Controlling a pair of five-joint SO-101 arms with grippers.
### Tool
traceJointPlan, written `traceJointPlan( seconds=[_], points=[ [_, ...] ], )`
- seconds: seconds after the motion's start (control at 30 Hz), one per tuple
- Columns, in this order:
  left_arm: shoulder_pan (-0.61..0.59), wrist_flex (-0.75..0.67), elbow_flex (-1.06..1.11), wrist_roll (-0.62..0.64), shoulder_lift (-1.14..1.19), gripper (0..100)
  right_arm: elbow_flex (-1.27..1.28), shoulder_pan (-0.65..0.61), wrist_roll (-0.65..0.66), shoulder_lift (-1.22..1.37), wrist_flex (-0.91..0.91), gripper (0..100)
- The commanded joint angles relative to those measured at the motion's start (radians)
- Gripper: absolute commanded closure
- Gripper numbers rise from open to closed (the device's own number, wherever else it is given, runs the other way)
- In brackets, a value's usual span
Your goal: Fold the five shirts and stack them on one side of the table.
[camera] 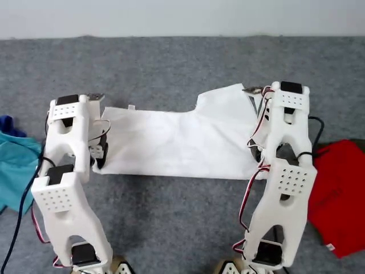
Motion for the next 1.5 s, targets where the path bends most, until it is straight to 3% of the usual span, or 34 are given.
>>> traceJointPlan(
  seconds=[0.0,0.3,0.67,0.83,1.1,1.47],
  points=[
    [-0.006,0.106,-0.033,-0.012,-0.026,99,0.061,-0.002,-0.002,-0.153,0.044,98.8],
    [-0.006,0.13,-0.004,-0.012,-0.071,99,0.554,-0.013,0.046,-0.496,0.036,98.8],
    [-0.015,0.124,0.423,-0.147,-0.44,99,0.936,-0.01,0.061,-0.694,-0.104,98.8],
    [-0.032,0.055,0.57,-0.204,-0.529,99,0.993,0.031,0.058,-0.725,-0.148,98.8],
    [-0.175,-0.16,0.591,-0.227,-0.526,99,0.988,0.119,0.124,-0.748,-0.197,98.8],
    [-0.175,-0.052,0.644,-0.347,-0.526,99,1.005,0.133,0.127,-0.751,-0.168,98.8]
  ],
)
